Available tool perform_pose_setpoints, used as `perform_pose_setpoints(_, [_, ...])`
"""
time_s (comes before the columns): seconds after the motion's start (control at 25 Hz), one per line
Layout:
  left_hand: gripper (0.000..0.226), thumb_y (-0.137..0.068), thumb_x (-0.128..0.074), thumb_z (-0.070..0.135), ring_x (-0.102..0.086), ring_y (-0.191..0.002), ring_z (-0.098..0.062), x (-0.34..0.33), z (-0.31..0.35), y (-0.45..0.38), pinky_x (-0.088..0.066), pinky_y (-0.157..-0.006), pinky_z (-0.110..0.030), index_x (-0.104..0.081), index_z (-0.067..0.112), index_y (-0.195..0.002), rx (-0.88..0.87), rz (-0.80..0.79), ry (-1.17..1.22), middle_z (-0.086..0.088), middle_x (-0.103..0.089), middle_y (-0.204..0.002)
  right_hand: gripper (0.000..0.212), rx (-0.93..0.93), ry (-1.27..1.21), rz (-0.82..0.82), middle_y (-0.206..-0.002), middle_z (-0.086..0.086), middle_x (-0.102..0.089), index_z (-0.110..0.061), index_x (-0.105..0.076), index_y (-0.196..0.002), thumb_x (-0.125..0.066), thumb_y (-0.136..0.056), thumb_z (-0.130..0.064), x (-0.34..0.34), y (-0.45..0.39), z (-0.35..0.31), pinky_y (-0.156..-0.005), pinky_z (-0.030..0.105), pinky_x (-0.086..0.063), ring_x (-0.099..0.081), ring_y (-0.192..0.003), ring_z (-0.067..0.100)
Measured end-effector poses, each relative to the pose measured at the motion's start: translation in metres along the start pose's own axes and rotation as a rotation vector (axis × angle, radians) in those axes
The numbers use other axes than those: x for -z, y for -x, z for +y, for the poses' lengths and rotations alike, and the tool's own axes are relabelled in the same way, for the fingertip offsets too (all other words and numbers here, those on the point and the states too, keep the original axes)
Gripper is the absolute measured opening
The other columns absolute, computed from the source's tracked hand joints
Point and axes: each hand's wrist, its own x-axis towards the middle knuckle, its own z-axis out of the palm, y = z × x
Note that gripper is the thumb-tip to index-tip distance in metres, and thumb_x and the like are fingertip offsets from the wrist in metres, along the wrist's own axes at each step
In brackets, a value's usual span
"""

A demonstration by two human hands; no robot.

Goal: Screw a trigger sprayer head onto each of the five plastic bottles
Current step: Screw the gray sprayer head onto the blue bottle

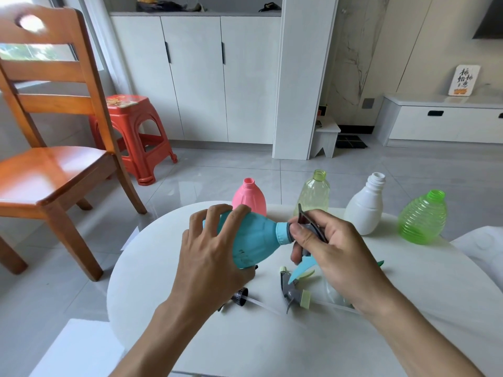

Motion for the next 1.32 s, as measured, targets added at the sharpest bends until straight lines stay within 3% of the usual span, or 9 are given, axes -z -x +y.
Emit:
perform_pose_setpoints(0.2, [0.087, -0.047, -0.082, 0.03, -0.05, -0.1, -0.035, -0.011, 0.009, 0.005, -0.05, -0.072, -0.045, -0.054, 0.022, -0.129, -0.015, 0.031, -0.049, -0.007, -0.059, -0.119, 0.025, -0.188, -0.171, 0.058, -0.055, 0.007, -0.064, -0.012, -0.068, -0.075, -0.062, -0.095, -0.025, 0.001, -0.001, 0.0, -0.059, 0.034, -0.043, -0.056, -0.053, 0.016])
perform_pose_setpoints(0.28, [0.087, -0.049, -0.081, 0.035, -0.051, -0.099, -0.028, -0.012, 0.01, 0.006, -0.051, -0.07, -0.04, -0.05, 0.029, -0.129, 0.007, -0.045, 0.034, 0.003, -0.058, -0.118, 0.032, -0.259, -0.215, 0.008, -0.059, 0.009, -0.066, -0.011, -0.071, -0.078, -0.063, -0.092, -0.039, 0.006, -0.002, -0.003, -0.06, 0.034, -0.046, -0.059, -0.056, 0.021])
perform_pose_setpoints(0.4, [0.081, -0.052, -0.085, 0.04, -0.062, -0.09, -0.013, -0.001, 0.006, -0.001, -0.058, -0.065, -0.033, -0.045, 0.045, -0.123, 0.216, -0.27, 0.569, 0.018, -0.063, -0.105, 0.058, -0.281, -0.497, -0.129, -0.077, 0.008, -0.069, -0.012, -0.078, -0.091, -0.047, -0.091, -0.06, 0.032, -0.008, -0.003, -0.065, 0.033, -0.052, -0.063, -0.071, 0.021])
perform_pose_setpoints(0.56, [0.057, -0.07, -0.074, 0.031, -0.069, -0.094, -0.019, 0.007, 0.011, -0.002, -0.057, -0.072, -0.03, -0.062, 0.025, -0.126, 0.256, -0.737, 1.294, -0.001, -0.071, -0.109, 0.036, -0.113, -0.75, -0.242, -0.122, 0.012, -0.069, -0.009, -0.071, -0.116, -0.065, -0.087, -0.029, 0.028, -0.005, -0.001, -0.094, 0.036, -0.05, -0.061, -0.116, 0.026])
perform_pose_setpoints(0.72, [0.053, -0.071, -0.078, 0.044, -0.071, -0.096, -0.018, 0.01, 0.016, 0.006, -0.057, -0.08, -0.028, -0.071, 0.023, -0.119, 0.368, -1.021, 1.662, -0.002, -0.074, -0.11, 0.04, -0.051, -1.003, -0.375, -0.123, 0.018, -0.068, -0.003, -0.065, -0.123, -0.062, -0.093, -0.03, 0.009, -0.001, -0.002, -0.103, 0.041, -0.046, -0.061, -0.12, 0.03])
perform_pose_setpoints(0.96, [0.085, -0.048, -0.091, 0.039, -0.069, -0.091, -0.008, -0.003, 0.052, 0.018, -0.059, -0.064, -0.026, -0.051, 0.051, -0.122, 0.322, -0.357, 0.89, 0.016, -0.069, -0.104, 0.03, -0.066, -0.646, 0.067, -0.099, 0.009, -0.075, -0.011, -0.073, -0.097, -0.075, -0.079, -0.034, -0.004, -0.005, 0.009, -0.104, 0.046, -0.046, -0.067, -0.101, 0.021])
perform_pose_setpoints(1.04, [0.085, -0.049, -0.091, 0.034, -0.069, -0.09, -0.01, -0.007, 0.054, 0.02, -0.061, -0.067, -0.032, -0.051, 0.048, -0.123, 0.33, -0.38, 0.919, 0.013, -0.07, -0.103, 0.039, -0.052, -0.631, -0.129, -0.107, 0.012, -0.074, -0.006, -0.07, -0.106, -0.075, -0.081, -0.036, 0.004, -0.006, 0.008, -0.105, 0.045, -0.046, -0.067, -0.106, 0.024])
perform_pose_setpoints(1.16, [0.075, -0.06, -0.092, 0.021, -0.069, -0.101, -0.021, 0.001, 0.039, 0.01, -0.059, -0.084, -0.04, -0.057, 0.035, -0.125, 0.263, -0.705, 1.165, 0.002, -0.071, -0.108, 0.04, -0.11, -0.697, -0.401, -0.118, 0.018, -0.069, -0.005, -0.067, -0.118, -0.069, -0.089, -0.032, 0.023, -0.012, 0.002, -0.104, 0.044, -0.045, -0.062, -0.114, 0.029])
perform_pose_setpoints(1.32, [0.074, -0.061, -0.09, 0.016, -0.068, -0.104, -0.028, 0.002, 0.033, 0.006, -0.058, -0.089, -0.047, -0.059, 0.031, -0.126, 0.305, -0.71, 1.191, -0.005, -0.071, -0.111, 0.032, -0.129, -0.724, -0.296, -0.106, 0.015, -0.071, -0.008, -0.07, -0.109, -0.067, -0.086, -0.03, 0.008, -0.013, 0.003, -0.093, 0.04, -0.05, -0.064, -0.1, 0.026])
